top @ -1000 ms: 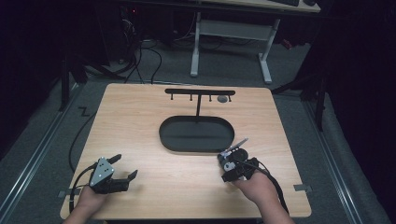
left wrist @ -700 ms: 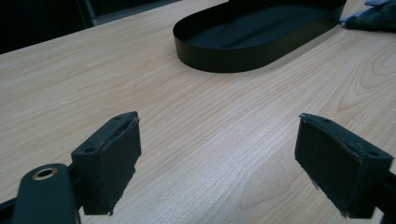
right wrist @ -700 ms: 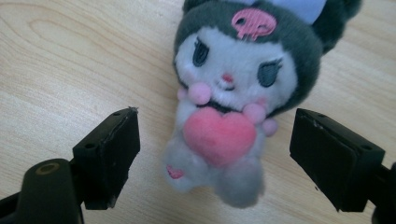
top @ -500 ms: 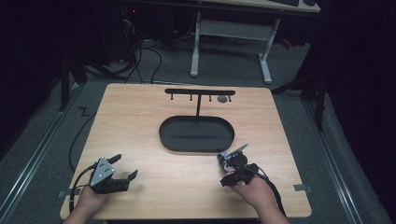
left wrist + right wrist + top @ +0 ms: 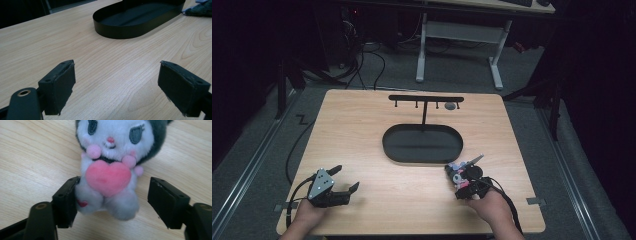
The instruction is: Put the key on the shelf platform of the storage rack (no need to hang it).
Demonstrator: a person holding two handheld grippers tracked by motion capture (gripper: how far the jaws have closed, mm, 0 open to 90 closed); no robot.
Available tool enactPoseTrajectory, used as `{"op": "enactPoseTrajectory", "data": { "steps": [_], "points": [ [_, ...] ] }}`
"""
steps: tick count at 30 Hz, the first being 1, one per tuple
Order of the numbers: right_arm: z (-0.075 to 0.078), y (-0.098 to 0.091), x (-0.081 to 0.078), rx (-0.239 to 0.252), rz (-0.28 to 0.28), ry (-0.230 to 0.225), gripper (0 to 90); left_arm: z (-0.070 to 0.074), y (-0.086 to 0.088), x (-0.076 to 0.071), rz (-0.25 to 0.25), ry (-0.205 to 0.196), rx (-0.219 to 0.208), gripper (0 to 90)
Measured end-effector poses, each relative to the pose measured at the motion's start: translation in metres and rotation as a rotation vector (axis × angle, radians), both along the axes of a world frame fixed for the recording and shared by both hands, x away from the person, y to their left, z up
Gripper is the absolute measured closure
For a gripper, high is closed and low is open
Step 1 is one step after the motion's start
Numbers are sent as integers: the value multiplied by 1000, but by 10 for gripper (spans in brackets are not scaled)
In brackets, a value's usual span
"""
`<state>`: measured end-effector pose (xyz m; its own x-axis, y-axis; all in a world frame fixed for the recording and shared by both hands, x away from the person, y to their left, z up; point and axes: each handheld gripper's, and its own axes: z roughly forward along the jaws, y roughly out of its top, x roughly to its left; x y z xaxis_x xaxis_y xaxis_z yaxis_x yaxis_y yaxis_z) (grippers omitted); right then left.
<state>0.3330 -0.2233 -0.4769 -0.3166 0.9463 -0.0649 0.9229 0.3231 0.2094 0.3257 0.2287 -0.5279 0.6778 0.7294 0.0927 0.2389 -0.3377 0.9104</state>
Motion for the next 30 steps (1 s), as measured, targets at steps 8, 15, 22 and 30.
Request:
{"op": "enactPoseTrajectory", "data": {
  "steps": [8, 15, 22, 30],
  "points": [
    [-3, 1, 2, 18, -2, 1, 350, 0, 0, 0, 0, -4, 0, 154],
    [-8, 3, 6, 17, -1, 4, 420, 0, 0, 0, 0, -3, 0, 154],
    [-1, 4, 4, -15, 12, -17, 477, 0, 0, 0, 0, -3, -1, 154],
    [14, -1, 3, 10, 15, -37, 478, 0, 0, 0, 0, -3, -1, 154]
  ]
}}
